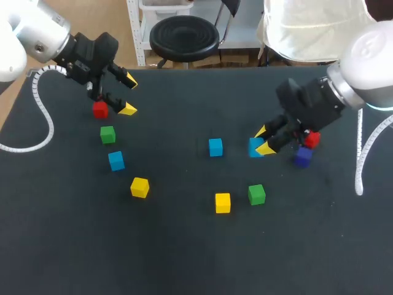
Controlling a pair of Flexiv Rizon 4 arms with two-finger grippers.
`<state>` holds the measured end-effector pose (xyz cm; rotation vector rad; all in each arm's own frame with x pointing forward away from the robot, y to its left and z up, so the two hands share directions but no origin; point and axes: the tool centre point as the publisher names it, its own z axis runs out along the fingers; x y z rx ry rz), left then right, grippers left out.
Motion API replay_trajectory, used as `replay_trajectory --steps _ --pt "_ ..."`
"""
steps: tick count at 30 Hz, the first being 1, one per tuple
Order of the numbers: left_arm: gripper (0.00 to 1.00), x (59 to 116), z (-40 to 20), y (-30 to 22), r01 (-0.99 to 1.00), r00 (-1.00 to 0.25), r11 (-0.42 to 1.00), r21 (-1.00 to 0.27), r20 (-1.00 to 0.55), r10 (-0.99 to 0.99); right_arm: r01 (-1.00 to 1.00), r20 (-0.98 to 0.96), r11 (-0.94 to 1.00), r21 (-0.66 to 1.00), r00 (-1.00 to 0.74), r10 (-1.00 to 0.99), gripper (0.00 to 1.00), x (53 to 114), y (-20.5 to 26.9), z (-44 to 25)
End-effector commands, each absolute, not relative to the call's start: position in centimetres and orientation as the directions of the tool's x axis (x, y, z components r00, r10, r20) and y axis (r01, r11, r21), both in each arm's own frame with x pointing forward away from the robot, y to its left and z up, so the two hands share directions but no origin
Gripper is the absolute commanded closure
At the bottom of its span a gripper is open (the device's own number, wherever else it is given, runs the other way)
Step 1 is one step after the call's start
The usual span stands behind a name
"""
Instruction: Place the blue cubes, place green cubes on the blue cubes, place the yellow cubes on the green cubes, then place the red cubes on the yellow cubes, and place purple cube on the red cubes.
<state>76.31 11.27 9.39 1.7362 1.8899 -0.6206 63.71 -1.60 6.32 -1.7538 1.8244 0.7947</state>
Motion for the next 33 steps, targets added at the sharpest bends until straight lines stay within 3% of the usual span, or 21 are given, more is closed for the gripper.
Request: replay_trajectory --steps 1,6,17,33 --pt "0.0 76.2 9.4 11.3 0.996 -0.066 0.087 0.002 -0.634 0.771 -0.996 -0.698 -0.029 0.084 -0.038 -0.716 1.0 65.5 0.4 6.1" --pt "0.0 76.2 9.4 11.3 0.996 -0.066 0.087 0.002 -0.634 0.771 -0.996 -0.674 -0.075 0.053 0.02 -0.738 1.0 66.0 1.1 5.7" --pt "0.0 76.2 9.4 11.3 0.996 -0.066 0.087 0.002 -0.634 0.771 -0.993 -0.651 0.078 -0.089 -0.001 -0.759 1.0 64.9 0.8 5.5" --pt "0.0 76.2 9.4 11.3 0.996 -0.066 0.087 0.002 -0.634 0.771 -0.997 -0.683 0.068 -0.04 -0.022 -0.73 1.0 65.1 0.5 4.5"
